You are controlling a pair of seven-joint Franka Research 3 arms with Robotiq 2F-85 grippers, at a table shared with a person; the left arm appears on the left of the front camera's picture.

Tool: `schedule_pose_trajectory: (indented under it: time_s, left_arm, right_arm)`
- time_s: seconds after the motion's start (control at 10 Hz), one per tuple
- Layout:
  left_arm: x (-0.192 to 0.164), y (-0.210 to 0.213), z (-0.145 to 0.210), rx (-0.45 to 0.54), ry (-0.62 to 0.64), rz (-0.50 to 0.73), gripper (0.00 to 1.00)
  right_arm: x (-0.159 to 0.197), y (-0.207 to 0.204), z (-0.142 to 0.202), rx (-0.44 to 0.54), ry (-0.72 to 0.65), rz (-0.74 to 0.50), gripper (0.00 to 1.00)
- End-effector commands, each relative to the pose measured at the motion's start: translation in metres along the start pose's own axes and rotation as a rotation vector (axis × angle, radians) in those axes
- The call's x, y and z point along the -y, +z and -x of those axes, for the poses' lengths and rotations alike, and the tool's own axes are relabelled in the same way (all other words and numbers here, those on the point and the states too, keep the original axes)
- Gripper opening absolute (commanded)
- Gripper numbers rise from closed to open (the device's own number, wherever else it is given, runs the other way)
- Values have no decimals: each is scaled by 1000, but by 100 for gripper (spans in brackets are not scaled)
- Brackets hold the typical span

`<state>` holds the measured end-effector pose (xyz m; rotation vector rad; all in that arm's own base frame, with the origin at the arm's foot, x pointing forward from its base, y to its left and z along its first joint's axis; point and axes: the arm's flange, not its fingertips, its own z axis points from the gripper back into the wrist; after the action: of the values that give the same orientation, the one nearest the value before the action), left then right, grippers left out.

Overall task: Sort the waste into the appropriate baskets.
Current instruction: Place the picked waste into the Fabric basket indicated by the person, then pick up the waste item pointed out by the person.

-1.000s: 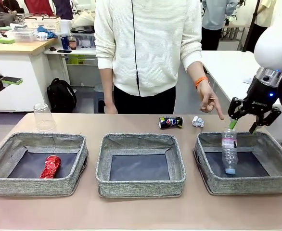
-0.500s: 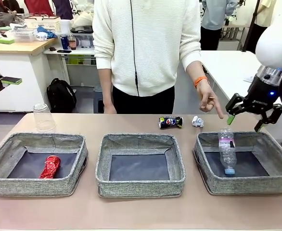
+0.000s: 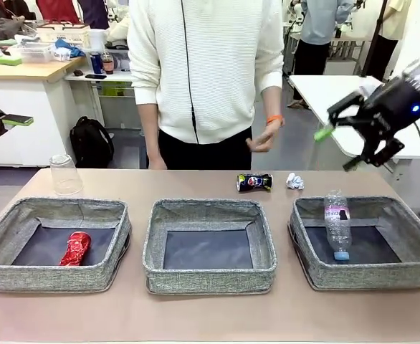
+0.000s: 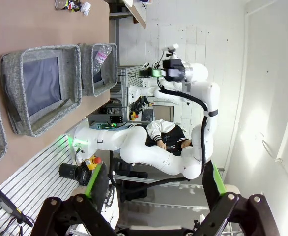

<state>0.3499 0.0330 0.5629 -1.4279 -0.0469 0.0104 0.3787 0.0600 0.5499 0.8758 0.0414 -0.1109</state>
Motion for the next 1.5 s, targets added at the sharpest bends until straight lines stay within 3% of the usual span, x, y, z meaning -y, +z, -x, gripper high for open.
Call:
schedule_pose_trajectory:
  time_s: [0.0,0.2,0.3,0.4,1.4]
  left_arm:
    - [-1,2,2,-12,-21,-2,100]
    - [-1,2,2,-12,-21,-2,100]
    - [-1,2,2,-12,-21,-2,100]
    - [-1,2,2,-12,-21,-2,100]
    - [-1,2,2,-12,-21,-2,100]
  right_arm:
    - [-4,15,5,-207,89,-480,100]
    - [-10,14,1,-260,99,-503,100]
    - [-6,13,1,-226,73,-475,100]
    - [-24,20,19,-164,108,-429,100]
    - [-24,20,19,-164,108,-429,100]
